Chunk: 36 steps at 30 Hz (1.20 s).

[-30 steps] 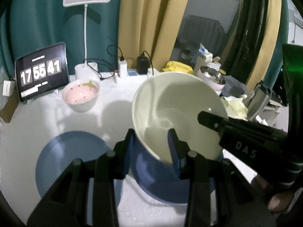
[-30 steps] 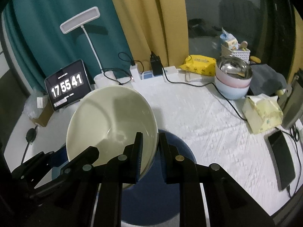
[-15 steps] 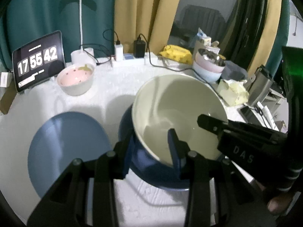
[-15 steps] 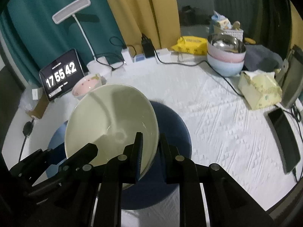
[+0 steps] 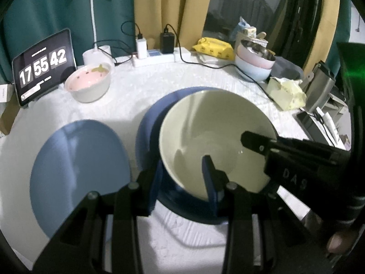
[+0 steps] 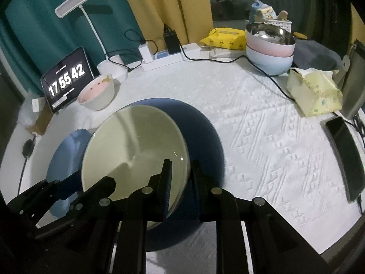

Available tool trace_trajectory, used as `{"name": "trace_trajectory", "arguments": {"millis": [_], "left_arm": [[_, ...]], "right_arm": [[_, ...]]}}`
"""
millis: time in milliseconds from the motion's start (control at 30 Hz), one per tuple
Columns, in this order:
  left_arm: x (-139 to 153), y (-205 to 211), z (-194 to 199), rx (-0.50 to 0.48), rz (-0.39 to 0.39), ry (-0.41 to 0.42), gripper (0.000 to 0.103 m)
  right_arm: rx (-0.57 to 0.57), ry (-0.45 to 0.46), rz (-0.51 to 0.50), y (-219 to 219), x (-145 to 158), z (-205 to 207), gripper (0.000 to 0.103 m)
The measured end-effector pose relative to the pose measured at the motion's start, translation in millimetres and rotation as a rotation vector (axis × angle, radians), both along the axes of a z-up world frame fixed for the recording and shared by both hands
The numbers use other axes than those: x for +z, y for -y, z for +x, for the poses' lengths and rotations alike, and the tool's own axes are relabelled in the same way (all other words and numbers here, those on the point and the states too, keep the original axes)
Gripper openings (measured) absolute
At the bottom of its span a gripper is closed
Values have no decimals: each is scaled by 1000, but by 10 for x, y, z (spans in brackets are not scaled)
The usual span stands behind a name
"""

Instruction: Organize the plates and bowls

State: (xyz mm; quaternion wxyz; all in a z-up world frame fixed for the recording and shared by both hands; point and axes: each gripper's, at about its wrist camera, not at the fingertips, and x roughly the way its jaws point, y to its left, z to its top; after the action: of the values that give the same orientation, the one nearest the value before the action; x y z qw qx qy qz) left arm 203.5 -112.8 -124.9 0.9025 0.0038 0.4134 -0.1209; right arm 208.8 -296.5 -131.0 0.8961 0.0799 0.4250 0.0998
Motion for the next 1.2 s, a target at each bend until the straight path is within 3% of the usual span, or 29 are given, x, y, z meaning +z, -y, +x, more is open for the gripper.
{"name": "trace_trajectory", "arguments": {"millis": [167, 433, 500, 733, 1000, 1067, 1200], "left_arm": [[30, -12, -16, -5, 3, 13, 37], [94, -76, -35, 5, -2, 29, 38], [132, -110, -38, 12, -7, 41, 38], [246, -218, -23, 19, -38, 70, 38], [320, -446, -9, 49, -77, 89, 38], [332, -527, 4, 60, -89, 93, 47], [377, -687, 16, 76, -110, 111, 48]], "right_arm": [[4, 10, -36, -19, -10, 14, 19], [6, 39, -57, -45, 26, 37, 28], [-7, 59, -60, -34, 79, 22, 34], [-19, 131, -96, -61, 340, -18, 34], [10, 148, -118, -256, 492, 40, 34], [17, 151, -123, -324, 520, 49, 34], [28, 151, -134, -460, 561, 89, 34]]}}
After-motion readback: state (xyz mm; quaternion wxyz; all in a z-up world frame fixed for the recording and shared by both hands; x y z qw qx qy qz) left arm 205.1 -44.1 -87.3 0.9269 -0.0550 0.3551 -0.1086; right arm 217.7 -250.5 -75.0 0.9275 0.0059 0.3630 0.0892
